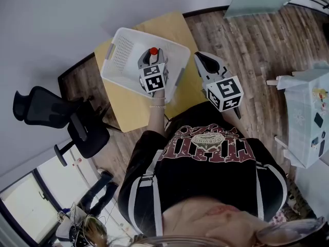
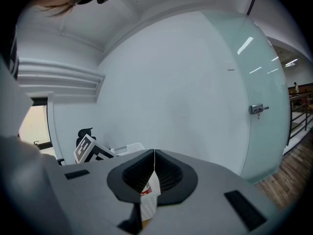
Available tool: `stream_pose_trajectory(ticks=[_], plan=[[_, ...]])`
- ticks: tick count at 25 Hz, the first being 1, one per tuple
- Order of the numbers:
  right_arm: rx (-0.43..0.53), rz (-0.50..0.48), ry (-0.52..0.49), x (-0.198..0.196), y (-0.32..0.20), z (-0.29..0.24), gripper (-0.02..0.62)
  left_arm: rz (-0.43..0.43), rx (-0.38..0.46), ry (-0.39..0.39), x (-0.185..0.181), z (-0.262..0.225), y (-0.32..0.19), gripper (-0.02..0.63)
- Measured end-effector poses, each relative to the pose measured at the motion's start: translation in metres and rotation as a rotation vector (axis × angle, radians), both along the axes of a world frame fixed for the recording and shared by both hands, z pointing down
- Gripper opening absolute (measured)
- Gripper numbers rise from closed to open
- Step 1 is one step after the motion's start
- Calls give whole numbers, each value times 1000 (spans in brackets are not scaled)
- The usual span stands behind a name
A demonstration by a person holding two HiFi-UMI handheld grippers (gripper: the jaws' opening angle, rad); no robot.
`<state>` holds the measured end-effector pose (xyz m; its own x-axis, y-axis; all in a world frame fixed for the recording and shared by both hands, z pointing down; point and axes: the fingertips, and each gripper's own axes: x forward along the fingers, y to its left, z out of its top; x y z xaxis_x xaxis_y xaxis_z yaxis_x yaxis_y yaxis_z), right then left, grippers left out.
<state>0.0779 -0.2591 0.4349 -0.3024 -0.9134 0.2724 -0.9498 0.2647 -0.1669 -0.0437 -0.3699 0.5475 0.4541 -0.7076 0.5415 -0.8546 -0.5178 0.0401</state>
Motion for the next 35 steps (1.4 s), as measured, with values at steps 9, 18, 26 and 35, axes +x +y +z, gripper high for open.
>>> stream_pose_trajectory(ticks=[9, 18, 26, 35], plan=[[21, -17, -3, -1, 11, -7, 18, -3, 33, 29, 0, -24, 13, 198], [38, -54, -6, -11, 20, -13, 18, -6, 88, 47, -9, -59, 27, 198], [55, -104, -18, -13, 37, -15, 18, -30, 164, 69, -15, -106, 55, 198], [60, -162, -25, -22, 49, -16, 18, -89, 204, 89, -38, -141, 78, 198]])
